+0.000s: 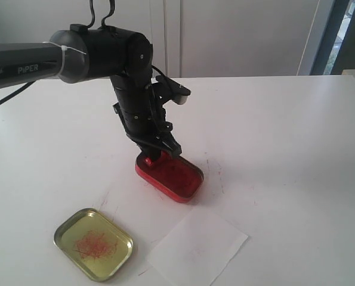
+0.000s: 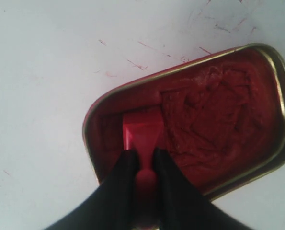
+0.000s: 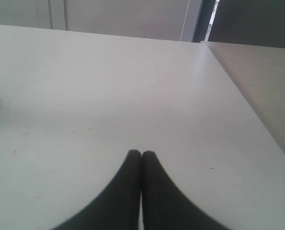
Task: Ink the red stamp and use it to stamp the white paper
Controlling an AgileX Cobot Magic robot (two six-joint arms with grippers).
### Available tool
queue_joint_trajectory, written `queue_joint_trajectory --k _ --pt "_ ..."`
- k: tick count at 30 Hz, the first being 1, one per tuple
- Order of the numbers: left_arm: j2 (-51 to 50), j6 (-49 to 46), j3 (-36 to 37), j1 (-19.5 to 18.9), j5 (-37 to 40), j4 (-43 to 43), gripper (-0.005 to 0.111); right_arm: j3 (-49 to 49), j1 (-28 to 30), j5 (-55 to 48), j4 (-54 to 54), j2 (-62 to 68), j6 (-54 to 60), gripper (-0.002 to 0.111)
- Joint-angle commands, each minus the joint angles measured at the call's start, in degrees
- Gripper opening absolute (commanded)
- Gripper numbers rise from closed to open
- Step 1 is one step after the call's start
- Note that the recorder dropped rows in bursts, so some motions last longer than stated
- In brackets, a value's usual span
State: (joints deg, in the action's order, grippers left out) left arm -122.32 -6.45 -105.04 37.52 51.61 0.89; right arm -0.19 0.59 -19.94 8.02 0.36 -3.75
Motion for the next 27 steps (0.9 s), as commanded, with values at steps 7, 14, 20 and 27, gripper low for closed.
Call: queue_joint_trajectory --k 7,14,20,27 --pt "1.0 0.1 -0.4 0.3 0.6 -0.4 0.000 0.2 -0.1 0.3 0.5 -0.4 0.0 0.000" --pt "1.4 0.2 -0.4 0.3 0.7 -0.4 0.000 0.2 -0.1 0.3 0.5 -0.4 0.0 0.000" --pt "1.7 0.2 -0.4 0.3 0.7 -0.4 0.000 0.2 -0.1 0.3 0.5 -0.4 0.0 0.000" --pt "1.8 0.5 -0.5 0.3 0.7 -1.4 0.000 0.2 -0.1 0.3 0.5 -0.4 0.0 0.000"
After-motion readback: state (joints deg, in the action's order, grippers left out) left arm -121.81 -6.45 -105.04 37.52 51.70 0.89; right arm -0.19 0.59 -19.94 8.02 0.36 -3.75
